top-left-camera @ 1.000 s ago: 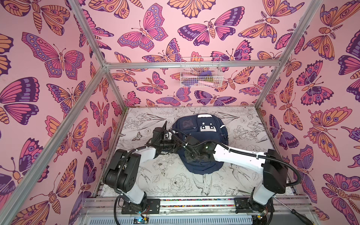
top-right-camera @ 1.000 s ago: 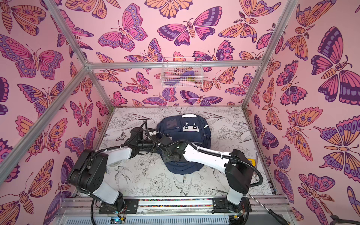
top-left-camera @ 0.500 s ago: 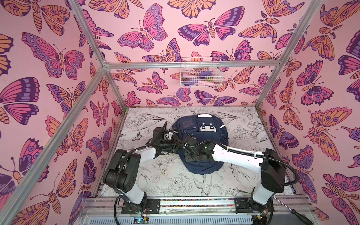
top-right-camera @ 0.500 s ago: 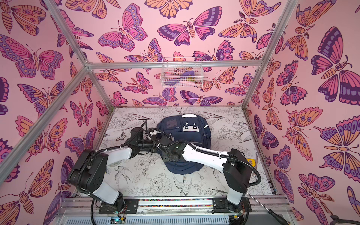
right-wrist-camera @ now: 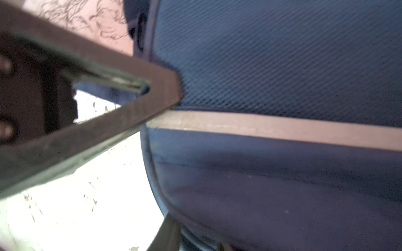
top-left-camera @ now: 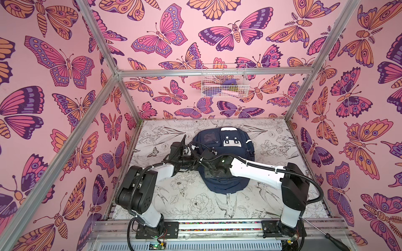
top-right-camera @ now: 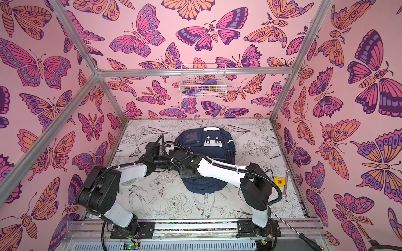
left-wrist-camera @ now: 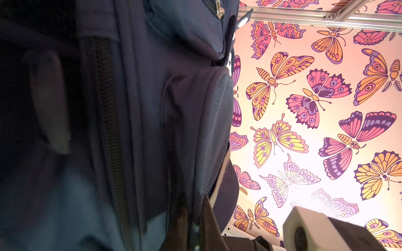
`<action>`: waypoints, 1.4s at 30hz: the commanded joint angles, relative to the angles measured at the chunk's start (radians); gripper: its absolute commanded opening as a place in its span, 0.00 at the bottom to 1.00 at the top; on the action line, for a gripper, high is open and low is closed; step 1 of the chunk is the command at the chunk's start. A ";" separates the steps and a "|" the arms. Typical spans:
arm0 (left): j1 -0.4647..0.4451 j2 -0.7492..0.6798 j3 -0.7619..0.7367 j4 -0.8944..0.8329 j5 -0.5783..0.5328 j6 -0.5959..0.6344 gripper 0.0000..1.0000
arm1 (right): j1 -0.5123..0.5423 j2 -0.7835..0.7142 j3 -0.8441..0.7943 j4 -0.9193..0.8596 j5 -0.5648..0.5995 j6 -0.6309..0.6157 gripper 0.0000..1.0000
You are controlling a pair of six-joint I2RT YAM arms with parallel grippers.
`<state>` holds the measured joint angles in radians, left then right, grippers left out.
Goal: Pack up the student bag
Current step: 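Move the right gripper down to grasp the front pocket's zipper pull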
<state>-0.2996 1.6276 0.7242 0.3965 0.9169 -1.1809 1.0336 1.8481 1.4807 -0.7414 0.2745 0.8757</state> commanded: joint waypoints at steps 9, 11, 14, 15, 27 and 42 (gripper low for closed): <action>-0.007 -0.023 -0.012 0.054 0.051 -0.011 0.00 | -0.023 0.017 0.085 -0.075 0.046 -0.032 0.00; -0.006 -0.019 -0.009 0.054 0.048 -0.011 0.00 | -0.021 0.007 0.093 -0.114 0.034 -0.033 0.00; 0.002 -0.011 -0.003 0.054 0.045 -0.011 0.00 | -0.021 -0.013 0.095 -0.187 0.022 -0.023 0.00; 0.005 -0.010 0.000 0.053 0.043 -0.010 0.00 | -0.020 -0.023 0.090 -0.207 0.021 -0.019 0.00; 0.047 0.012 0.037 0.008 0.056 0.016 0.00 | -0.021 -0.116 -0.001 -0.280 0.051 -0.026 0.00; 0.056 -0.004 0.055 -0.103 0.033 0.082 0.00 | -0.060 -0.183 -0.058 -0.356 0.072 -0.078 0.00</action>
<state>-0.2768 1.6341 0.7605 0.3115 0.9775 -1.1339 0.9989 1.7000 1.4448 -0.9848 0.2852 0.8066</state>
